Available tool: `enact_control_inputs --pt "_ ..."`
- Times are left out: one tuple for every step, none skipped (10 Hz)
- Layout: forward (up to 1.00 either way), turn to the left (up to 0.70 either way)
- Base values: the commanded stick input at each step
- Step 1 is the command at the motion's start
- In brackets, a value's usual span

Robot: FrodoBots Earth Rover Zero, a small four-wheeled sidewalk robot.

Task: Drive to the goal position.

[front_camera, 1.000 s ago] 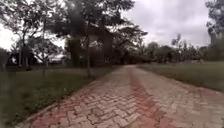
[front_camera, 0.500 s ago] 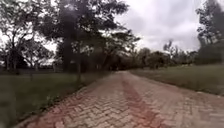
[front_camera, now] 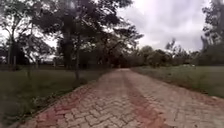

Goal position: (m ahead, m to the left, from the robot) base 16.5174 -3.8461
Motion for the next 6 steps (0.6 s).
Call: enact_control_inputs --pt "0.7 0.01" --pt "0.7 0.01" --pt "0.7 0.01" --pt "0.7 0.01" --pt "0.7 0.01" --pt "0.7 0.01"
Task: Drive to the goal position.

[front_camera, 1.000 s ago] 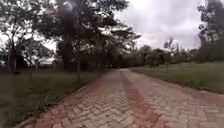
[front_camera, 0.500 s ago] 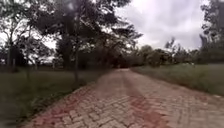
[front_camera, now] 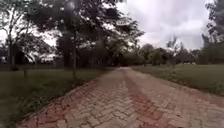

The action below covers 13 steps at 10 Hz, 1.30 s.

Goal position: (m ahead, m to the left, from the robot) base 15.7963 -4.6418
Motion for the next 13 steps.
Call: enact_control_inputs --pt "0.7 0.01" --pt "0.7 0.01" --pt "0.7 0.01" --pt "0.7 -0.34" --pt "0.7 -0.34" --pt "0.7 -0.31" --pt "0.7 -0.16" --pt "0.7 0.0" --pt "0.7 0.01" --pt "0.7 0.01" --pt "0.7 0.01" --pt "0.7 0.01" --pt "0.7 0.01"
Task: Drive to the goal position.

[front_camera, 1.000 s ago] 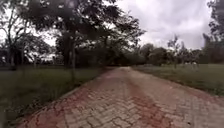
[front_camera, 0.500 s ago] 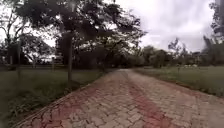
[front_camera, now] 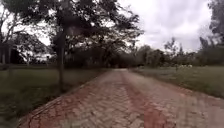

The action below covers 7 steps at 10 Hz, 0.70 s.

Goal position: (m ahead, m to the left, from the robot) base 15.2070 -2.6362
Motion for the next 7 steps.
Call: enact_control_inputs --pt "0.7 0.01" --pt "0.7 0.01" --pt "0.7 0.01" --pt "0.7 0.01" --pt "0.7 0.01" --pt "0.7 0.01" --pt "0.7 0.01"
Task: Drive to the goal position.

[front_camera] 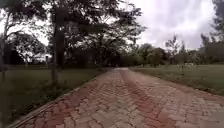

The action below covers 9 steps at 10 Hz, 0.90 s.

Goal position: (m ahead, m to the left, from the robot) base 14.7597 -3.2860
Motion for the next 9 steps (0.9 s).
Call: enact_control_inputs --pt "0.7 0.01" --pt "0.7 0.01" --pt "0.7 0.01" --pt "0.7 0.01" --pt "0.7 0.01" --pt "0.7 0.01" --pt "0.7 0.01" --pt "0.7 0.01" --pt "0.7 0.01"
